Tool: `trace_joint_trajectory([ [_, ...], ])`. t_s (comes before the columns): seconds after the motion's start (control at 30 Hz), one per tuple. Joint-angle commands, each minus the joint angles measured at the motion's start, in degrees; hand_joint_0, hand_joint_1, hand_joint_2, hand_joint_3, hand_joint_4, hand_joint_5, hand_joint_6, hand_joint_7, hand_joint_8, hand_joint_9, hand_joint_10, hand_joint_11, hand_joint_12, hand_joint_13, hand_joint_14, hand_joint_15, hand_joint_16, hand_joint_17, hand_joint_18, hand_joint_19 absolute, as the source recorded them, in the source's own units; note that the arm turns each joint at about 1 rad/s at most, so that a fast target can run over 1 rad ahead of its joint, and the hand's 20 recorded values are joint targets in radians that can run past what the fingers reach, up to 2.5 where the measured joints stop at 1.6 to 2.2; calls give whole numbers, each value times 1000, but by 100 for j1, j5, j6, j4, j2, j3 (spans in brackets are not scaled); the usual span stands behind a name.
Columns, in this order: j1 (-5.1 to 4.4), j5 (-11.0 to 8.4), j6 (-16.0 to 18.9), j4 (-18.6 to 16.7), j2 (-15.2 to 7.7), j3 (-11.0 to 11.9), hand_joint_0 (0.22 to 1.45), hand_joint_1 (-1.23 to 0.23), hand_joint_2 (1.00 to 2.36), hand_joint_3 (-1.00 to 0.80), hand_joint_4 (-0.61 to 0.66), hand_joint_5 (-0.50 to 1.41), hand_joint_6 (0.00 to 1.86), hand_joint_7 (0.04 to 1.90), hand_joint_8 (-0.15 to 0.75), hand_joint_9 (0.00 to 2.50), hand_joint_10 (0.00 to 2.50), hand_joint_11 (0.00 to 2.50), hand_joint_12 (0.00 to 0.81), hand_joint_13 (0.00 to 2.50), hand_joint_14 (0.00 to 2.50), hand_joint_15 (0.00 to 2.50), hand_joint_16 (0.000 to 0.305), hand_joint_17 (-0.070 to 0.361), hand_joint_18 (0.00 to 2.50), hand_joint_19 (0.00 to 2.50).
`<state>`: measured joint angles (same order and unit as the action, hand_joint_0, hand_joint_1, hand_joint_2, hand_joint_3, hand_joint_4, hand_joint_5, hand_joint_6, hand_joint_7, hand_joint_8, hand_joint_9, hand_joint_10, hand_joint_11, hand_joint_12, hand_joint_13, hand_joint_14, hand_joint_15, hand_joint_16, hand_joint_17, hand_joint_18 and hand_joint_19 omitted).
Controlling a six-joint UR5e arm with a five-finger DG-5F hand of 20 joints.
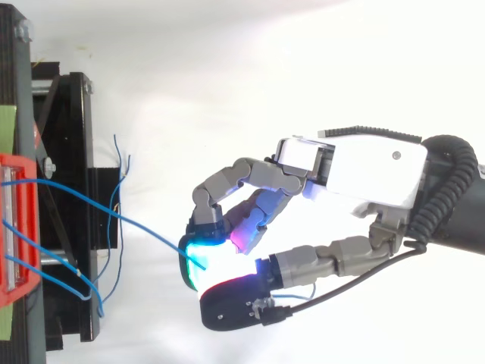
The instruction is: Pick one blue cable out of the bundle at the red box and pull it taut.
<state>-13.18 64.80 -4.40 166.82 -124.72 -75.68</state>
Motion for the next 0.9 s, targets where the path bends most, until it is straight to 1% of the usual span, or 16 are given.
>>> trace_joint_trajectory([
  [0.0, -1, 7, 0, 0, 0, 0, 628, -912, 1282, 41, -156, -68, 935, 1244, 428, 1031, 7, 553, 433, 782, 10, 347, 56, 126, 752, 366],
  [0.3, -1, -2, 0, 0, 0, 0, 626, -913, 1289, 34, -160, -68, 936, 1238, 424, 1019, 7, 556, 432, 781, 10, 353, 56, 127, 749, 358],
  [0.43, -1, -2, 0, 0, 0, 0, 632, -911, 1264, 46, -163, -68, 936, 1233, 424, 1012, 7, 553, 433, 777, 10, 349, 56, 126, 747, 359],
  [0.87, -1, -2, 0, 0, 0, 0, 633, -911, 1247, 41, -158, -70, 936, 1226, 419, 999, 9, 547, 431, 773, 10, 348, 56, 126, 745, 358],
])
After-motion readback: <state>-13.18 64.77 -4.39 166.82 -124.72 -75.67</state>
